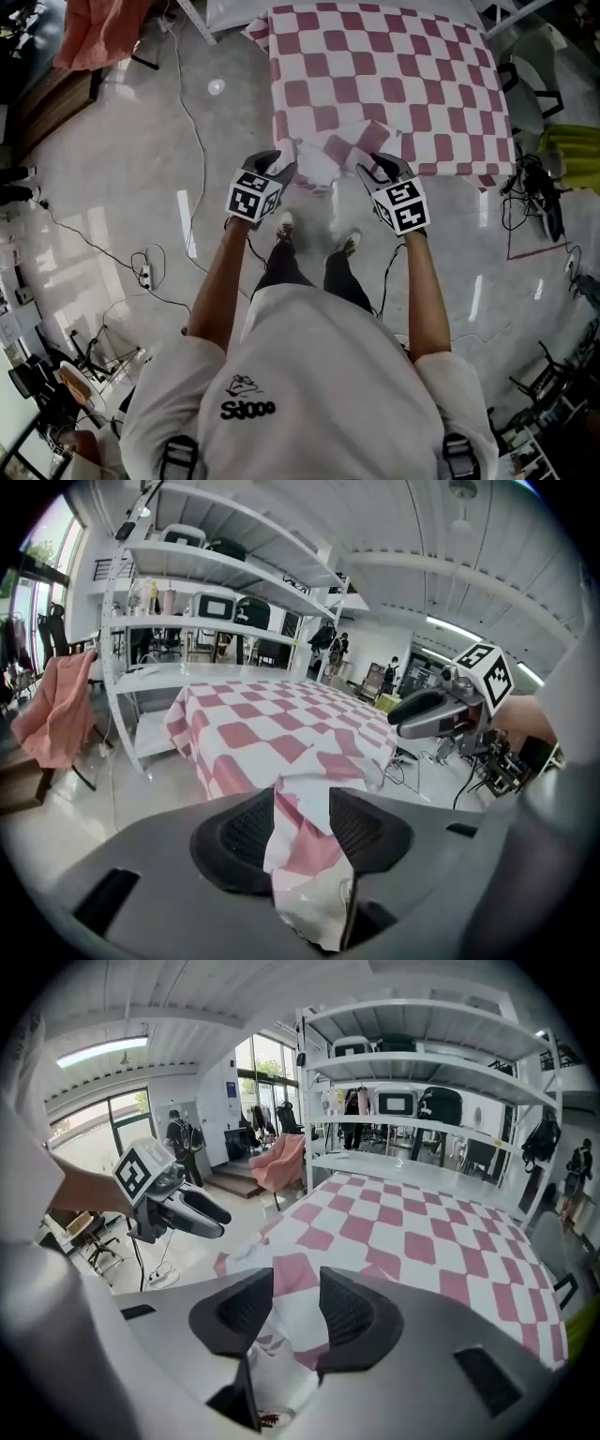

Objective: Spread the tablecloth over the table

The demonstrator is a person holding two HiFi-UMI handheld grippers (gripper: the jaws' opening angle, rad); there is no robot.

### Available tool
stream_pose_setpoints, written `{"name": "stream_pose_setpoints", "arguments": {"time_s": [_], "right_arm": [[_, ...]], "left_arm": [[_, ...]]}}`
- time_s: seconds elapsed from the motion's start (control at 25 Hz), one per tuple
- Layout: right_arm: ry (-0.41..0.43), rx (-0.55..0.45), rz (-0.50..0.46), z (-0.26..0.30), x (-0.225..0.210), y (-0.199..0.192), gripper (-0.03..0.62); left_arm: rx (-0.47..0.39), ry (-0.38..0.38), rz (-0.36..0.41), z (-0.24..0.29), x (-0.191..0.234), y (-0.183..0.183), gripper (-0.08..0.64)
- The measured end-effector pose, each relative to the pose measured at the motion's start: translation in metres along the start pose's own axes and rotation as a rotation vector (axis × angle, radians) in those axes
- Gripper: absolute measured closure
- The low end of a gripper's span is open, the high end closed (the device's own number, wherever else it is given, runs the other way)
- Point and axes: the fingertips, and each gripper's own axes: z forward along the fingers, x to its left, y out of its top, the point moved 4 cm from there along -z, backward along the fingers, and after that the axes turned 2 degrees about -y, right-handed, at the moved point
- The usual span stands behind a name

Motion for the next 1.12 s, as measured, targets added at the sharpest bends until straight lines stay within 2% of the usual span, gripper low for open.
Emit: {"name": "stream_pose_setpoints", "arguments": {"time_s": [0.16, 0.36, 0.48, 0.56, 0.72, 0.8, 0.84, 0.96, 1.12], "right_arm": [[0.043, 0.078, -0.018, 0.031, -0.005, -0.022, 0.396], [0.061, 0.153, -0.049, 0.060, -0.004, -0.050, 0.371], [0.060, 0.190, -0.046, 0.073, -0.004, -0.062, 0.372], [0.048, 0.208, -0.039, 0.077, -0.004, -0.069, 0.397], [0.043, 0.216, -0.003, 0.080, -0.002, -0.071, 0.469], [0.038, 0.210, 0.007, 0.078, 0.000, -0.070, 0.548], [0.035, 0.205, 0.010, 0.075, 0.001, -0.070, 0.565], [0.042, 0.188, 0.036, 0.063, 0.002, -0.068, 0.568], [0.063, 0.153, 0.079, 0.040, 0.005, -0.064, 0.568]], "left_arm": [[0.055, -0.010, -0.043, 0.015, 0.004, -0.027, 0.344], [0.137, 0.017, -0.099, 0.030, 0.014, -0.061, 0.339], [0.127, 0.017, -0.133, 0.032, 0.016, -0.069, 0.353], [0.116, 0.009, -0.138, 0.032, 0.015, -0.070, 0.362], [0.132, -0.013, -0.098, 0.030, 0.013, -0.068, 0.392], [0.148, -0.005, -0.068, 0.029, 0.013, -0.068, 0.396], [0.153, 0.002, -0.053, 0.028, 0.013, -0.067, 0.394], [0.135, 0.013, -0.024, 0.023, 0.011, -0.058, 0.370], [0.098, -0.042, 0.008, 0.021, -0.003, -0.040, 0.330]]}}
